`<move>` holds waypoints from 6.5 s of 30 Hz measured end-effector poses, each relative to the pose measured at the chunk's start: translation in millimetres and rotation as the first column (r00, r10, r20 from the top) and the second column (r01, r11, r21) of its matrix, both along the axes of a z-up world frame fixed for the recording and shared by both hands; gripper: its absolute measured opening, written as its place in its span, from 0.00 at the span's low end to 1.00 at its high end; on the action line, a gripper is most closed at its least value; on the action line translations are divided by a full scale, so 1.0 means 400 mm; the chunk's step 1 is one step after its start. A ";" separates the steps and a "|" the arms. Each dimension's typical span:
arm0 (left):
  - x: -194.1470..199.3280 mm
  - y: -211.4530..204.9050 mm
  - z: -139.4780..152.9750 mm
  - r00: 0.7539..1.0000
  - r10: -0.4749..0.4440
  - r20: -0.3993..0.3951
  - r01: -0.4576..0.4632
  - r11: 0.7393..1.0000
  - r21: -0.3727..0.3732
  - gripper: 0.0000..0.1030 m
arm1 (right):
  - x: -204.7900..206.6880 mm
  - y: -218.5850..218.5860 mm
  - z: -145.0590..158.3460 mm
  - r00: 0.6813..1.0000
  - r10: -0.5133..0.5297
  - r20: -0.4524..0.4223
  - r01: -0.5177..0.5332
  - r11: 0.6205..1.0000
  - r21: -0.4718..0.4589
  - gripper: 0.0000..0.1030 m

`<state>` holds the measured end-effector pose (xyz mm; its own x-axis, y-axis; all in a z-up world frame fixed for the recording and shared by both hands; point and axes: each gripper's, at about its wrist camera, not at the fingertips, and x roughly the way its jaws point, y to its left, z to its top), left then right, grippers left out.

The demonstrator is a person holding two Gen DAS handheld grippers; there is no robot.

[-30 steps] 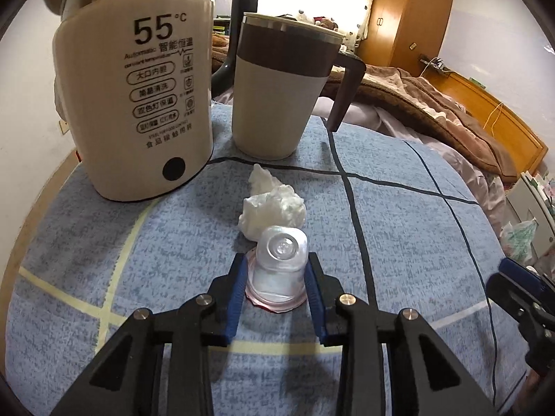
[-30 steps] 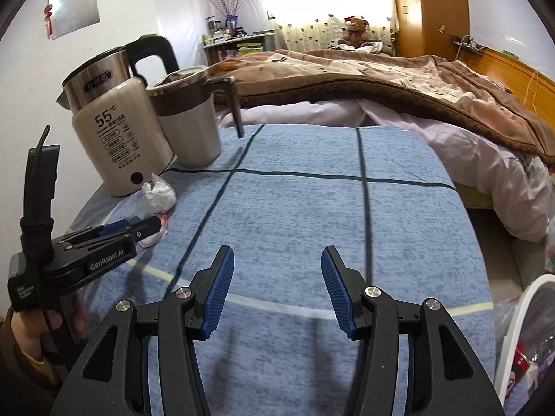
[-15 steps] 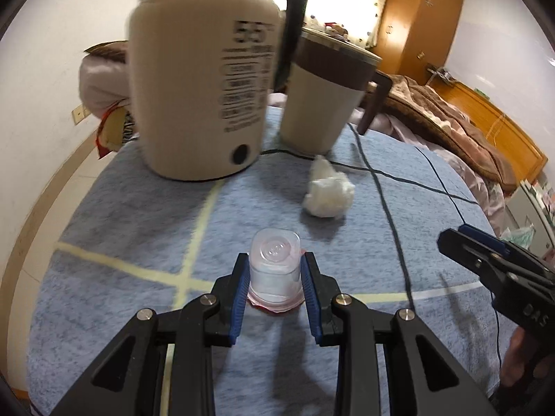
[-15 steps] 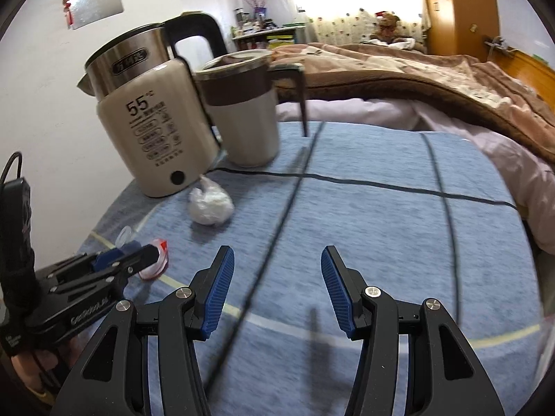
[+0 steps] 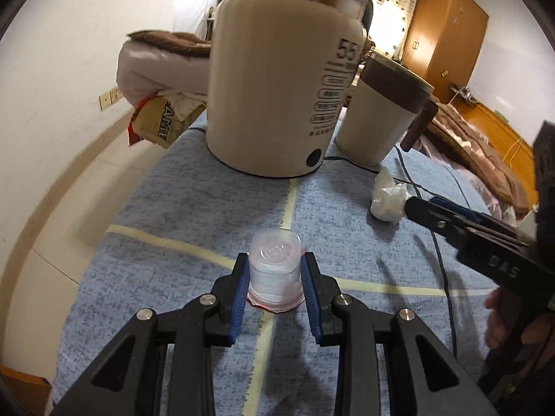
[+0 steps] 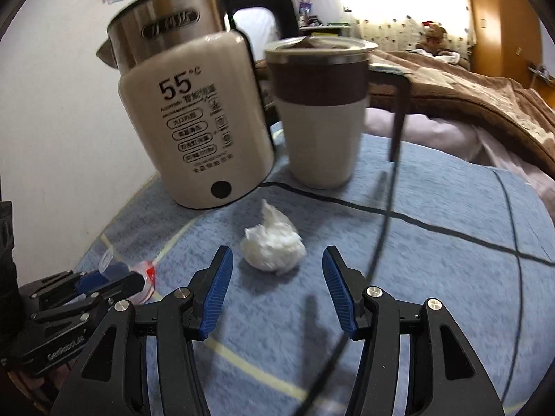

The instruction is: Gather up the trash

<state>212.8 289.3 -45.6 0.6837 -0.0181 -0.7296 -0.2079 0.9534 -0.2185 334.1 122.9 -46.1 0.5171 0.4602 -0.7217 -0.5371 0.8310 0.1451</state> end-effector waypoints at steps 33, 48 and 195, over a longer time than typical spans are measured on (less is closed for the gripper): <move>-0.104 -0.137 0.087 0.995 -0.089 0.052 0.086 0.995 0.040 0.31 | -0.210 -0.151 0.056 0.996 -0.081 -0.035 0.084 0.994 0.069 0.31; -0.217 -0.327 0.180 0.970 -0.208 0.125 0.197 0.976 0.092 0.31 | -0.387 -0.359 0.152 0.972 -0.226 0.060 0.219 0.970 0.103 0.31; -0.465 -1.025 0.157 0.836 -0.513 0.194 0.478 0.855 0.201 0.69 | -0.866 -1.021 0.128 0.617 -0.758 0.210 0.762 0.643 0.081 0.49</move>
<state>26.8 -120.7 17.3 0.7592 -0.3115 -0.5715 0.3409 0.9383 -0.0586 -12.3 -285.6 4.9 0.8117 -0.1754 -0.5571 0.2727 0.9573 0.0959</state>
